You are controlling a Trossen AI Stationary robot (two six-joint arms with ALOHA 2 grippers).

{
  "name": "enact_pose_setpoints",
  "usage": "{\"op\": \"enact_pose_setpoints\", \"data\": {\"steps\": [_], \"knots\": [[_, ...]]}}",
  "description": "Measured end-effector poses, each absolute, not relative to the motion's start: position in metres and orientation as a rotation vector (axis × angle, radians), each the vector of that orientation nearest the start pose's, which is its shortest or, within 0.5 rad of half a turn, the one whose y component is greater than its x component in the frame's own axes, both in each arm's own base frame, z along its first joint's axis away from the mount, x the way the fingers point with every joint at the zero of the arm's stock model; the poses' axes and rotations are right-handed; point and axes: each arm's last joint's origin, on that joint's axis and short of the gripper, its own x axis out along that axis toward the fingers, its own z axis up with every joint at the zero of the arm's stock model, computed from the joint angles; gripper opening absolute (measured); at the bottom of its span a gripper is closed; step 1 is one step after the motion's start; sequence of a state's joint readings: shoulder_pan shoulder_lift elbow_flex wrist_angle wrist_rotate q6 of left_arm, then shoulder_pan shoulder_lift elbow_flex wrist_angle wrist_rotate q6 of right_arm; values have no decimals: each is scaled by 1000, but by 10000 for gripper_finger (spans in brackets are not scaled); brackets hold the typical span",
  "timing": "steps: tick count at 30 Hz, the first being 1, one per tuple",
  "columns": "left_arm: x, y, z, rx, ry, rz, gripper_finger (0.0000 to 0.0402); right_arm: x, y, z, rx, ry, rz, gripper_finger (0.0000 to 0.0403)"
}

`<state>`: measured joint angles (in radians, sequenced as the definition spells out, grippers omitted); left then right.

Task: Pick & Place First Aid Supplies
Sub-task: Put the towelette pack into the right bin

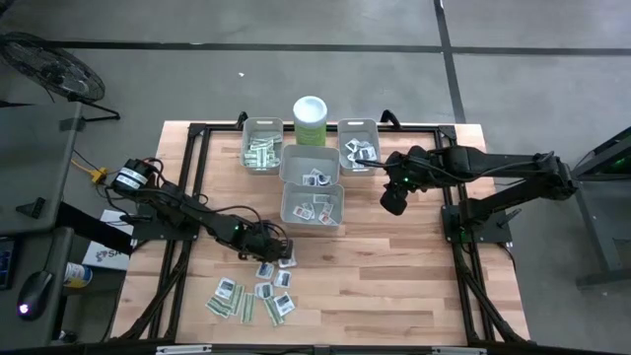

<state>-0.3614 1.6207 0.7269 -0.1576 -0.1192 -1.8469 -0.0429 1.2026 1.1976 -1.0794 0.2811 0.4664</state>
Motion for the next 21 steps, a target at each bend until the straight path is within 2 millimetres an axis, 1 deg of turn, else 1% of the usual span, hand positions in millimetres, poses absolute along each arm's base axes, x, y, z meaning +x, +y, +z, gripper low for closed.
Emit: {"op": "enact_pose_setpoints", "data": {"steps": [5, 7, 9, 13, 16, 21], "knots": [[265, -96, 130, -1378, 878, 726, 5, 214, -17, 324, 296, 989, -528, 154], [264, -96, 133, -1357, 873, 706, 3, 215, -16, 324, 308, 994, -511, 154], [266, -95, 139, -1295, 846, 691, 2, 215, -16, 324, 321, 998, -492, 154], [278, -98, 168, -1204, 756, 573, 1, 218, -14, 325, 340, 973, -450, 154], [283, -99, 187, -1101, 755, 536, 1, 223, -10, 328, 346, 929, -409, 154], [296, -102, 232, -916, 707, 485, 1, 232, -1, 334, 346, 841, -284, 154]]}}
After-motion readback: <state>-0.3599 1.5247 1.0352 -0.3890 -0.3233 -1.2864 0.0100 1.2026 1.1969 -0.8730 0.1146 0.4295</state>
